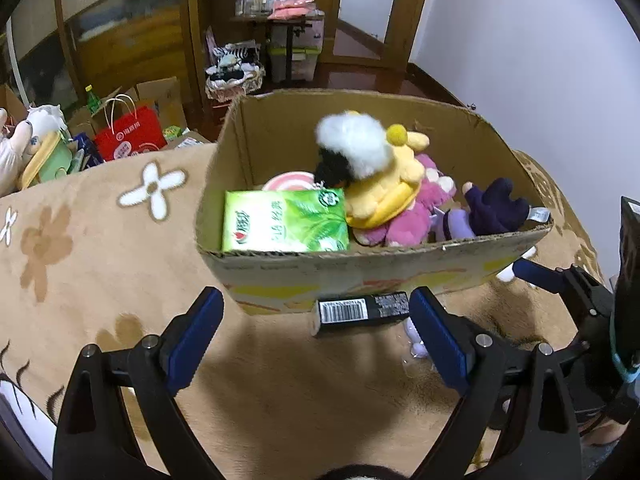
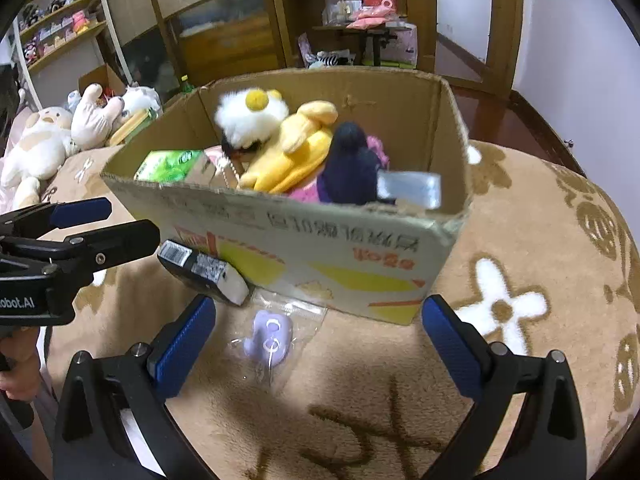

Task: Organize soft objects
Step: 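Withdraw both tools toward the black box and the clear bag, then grasp the black box with the left tool while the right tool grasps the clear bag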

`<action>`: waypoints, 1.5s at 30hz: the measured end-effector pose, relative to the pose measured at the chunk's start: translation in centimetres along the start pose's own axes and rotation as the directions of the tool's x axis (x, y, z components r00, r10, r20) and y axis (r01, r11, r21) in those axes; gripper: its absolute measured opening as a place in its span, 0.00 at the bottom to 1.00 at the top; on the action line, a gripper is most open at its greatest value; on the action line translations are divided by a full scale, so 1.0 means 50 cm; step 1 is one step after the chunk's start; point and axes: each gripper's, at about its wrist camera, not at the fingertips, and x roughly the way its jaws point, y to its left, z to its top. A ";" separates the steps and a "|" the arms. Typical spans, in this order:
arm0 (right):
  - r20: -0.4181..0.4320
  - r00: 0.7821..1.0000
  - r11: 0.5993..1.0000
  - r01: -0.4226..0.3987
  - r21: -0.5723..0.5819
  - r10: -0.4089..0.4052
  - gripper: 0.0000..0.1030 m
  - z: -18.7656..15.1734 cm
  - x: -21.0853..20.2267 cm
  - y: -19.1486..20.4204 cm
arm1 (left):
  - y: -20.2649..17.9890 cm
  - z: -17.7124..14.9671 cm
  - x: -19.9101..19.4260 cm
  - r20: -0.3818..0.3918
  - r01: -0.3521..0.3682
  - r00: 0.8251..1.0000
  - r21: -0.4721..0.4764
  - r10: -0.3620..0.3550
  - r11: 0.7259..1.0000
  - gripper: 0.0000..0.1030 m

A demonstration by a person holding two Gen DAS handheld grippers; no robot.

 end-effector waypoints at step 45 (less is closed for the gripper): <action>-0.136 0.990 0.998 -0.012 0.065 0.020 0.90 -0.029 0.110 0.081 | -0.023 -0.024 0.122 -0.194 0.076 0.977 -0.066 -0.087 0.995 0.65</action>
